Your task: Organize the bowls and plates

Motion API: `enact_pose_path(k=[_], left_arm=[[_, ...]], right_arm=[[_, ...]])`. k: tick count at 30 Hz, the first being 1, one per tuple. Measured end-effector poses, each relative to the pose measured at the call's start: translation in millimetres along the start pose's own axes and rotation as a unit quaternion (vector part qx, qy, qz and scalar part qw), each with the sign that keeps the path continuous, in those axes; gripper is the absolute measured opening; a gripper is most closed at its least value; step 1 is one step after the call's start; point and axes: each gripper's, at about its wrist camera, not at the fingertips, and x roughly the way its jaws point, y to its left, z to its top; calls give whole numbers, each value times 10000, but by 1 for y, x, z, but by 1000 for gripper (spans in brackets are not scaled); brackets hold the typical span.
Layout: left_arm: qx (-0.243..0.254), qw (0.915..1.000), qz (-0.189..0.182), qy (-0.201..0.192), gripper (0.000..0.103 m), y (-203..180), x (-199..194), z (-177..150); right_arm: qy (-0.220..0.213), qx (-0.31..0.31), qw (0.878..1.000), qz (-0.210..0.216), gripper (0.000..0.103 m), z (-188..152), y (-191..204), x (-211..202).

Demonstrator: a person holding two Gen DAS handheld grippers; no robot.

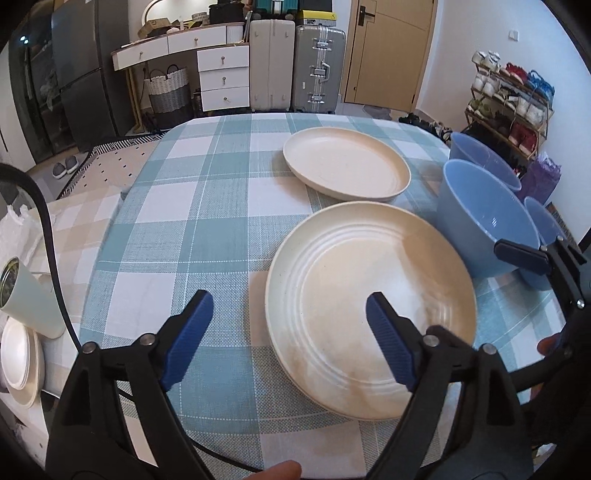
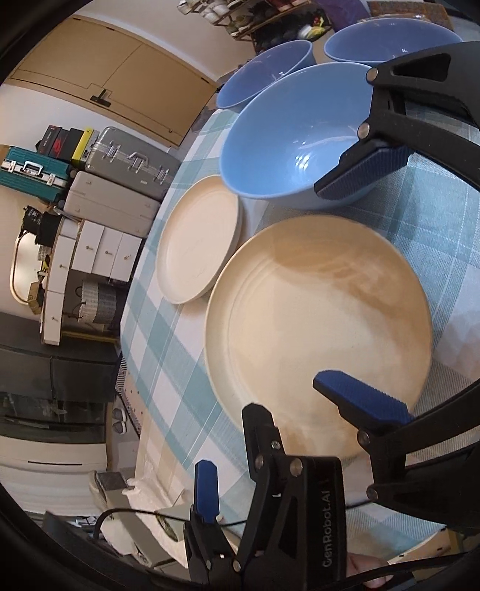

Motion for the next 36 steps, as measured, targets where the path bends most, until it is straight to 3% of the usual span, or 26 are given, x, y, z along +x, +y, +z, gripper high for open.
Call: enact_pose_path(k=[1,8,20,24,36], left_arm=[[-52,10000,21,-21,101,3,-3,1],[-301,9995,31,-115,101,20,-19,10],[-415,9986,96,-317,101,29,-34,43],[-430,9984,127,-349,101,29,-34,53],[-568,9981,-77,-223,101,26,-16,82]], right_arm=[[-43,-28,10000,36,98,2,2,-3],[-207,-137,9997,-39,101,15,3,-20],[-482,353,9975,378,102,58,-40,-45],[-564,494,9968,287,102,68,-59,-52],[-348,786,9947,563,102,94,-106,-41]])
